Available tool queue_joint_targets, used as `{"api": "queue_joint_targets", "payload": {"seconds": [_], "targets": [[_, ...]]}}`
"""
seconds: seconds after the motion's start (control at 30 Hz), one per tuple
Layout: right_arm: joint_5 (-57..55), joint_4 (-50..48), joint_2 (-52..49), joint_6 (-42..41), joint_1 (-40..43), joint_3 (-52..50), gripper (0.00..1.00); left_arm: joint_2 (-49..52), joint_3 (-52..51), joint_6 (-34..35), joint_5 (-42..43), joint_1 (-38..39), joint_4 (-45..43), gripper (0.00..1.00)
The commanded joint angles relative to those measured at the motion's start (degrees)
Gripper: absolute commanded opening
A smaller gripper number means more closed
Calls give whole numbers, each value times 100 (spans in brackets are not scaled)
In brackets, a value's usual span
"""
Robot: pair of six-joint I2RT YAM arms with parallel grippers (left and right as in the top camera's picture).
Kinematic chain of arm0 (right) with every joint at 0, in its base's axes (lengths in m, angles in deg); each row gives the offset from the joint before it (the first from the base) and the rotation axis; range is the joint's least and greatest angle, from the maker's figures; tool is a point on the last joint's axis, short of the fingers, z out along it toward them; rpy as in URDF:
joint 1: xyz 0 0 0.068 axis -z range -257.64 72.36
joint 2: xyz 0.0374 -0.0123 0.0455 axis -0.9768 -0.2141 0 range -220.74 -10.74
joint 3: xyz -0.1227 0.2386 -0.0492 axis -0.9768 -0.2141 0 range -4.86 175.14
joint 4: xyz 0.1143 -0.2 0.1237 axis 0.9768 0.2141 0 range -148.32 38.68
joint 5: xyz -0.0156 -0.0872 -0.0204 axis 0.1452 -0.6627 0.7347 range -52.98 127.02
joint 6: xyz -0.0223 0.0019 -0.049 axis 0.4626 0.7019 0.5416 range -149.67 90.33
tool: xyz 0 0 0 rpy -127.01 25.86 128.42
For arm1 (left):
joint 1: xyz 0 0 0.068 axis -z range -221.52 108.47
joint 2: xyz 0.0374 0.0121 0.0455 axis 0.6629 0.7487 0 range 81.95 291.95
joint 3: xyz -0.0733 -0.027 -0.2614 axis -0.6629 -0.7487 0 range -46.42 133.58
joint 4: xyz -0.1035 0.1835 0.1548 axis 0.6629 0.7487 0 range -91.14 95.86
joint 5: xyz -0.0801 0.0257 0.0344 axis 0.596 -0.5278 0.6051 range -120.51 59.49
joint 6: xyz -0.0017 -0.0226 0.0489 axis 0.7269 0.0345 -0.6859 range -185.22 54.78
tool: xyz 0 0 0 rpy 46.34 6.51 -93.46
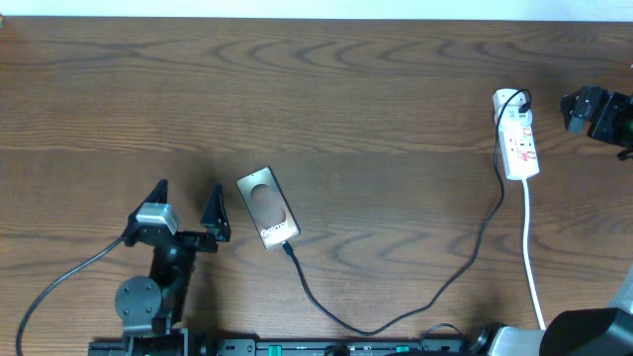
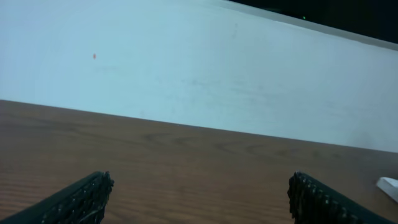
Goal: Plug charger to phone and switch on socket
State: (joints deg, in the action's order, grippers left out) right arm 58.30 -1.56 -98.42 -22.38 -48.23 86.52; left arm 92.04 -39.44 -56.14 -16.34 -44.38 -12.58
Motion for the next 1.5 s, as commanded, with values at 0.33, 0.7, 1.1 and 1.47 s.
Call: {"api": "queue_joint_targets", "payload": {"seconds": [0.33,0.7,1.1,1.47], "targets": [[70,7,35,-61,-9,44,99,-1001,-675,-50,-179,-234,472,92],[70,7,35,-61,-9,44,99,-1001,-675,-619,-101,-323,1445,92],[70,7,35,-61,-9,44,99,-1001,-675,-1397,-24,-323,1462,92],[70,7,35,-61,-9,44,99,-1001,-675,-1311,-354,-323,1486,92]]}}
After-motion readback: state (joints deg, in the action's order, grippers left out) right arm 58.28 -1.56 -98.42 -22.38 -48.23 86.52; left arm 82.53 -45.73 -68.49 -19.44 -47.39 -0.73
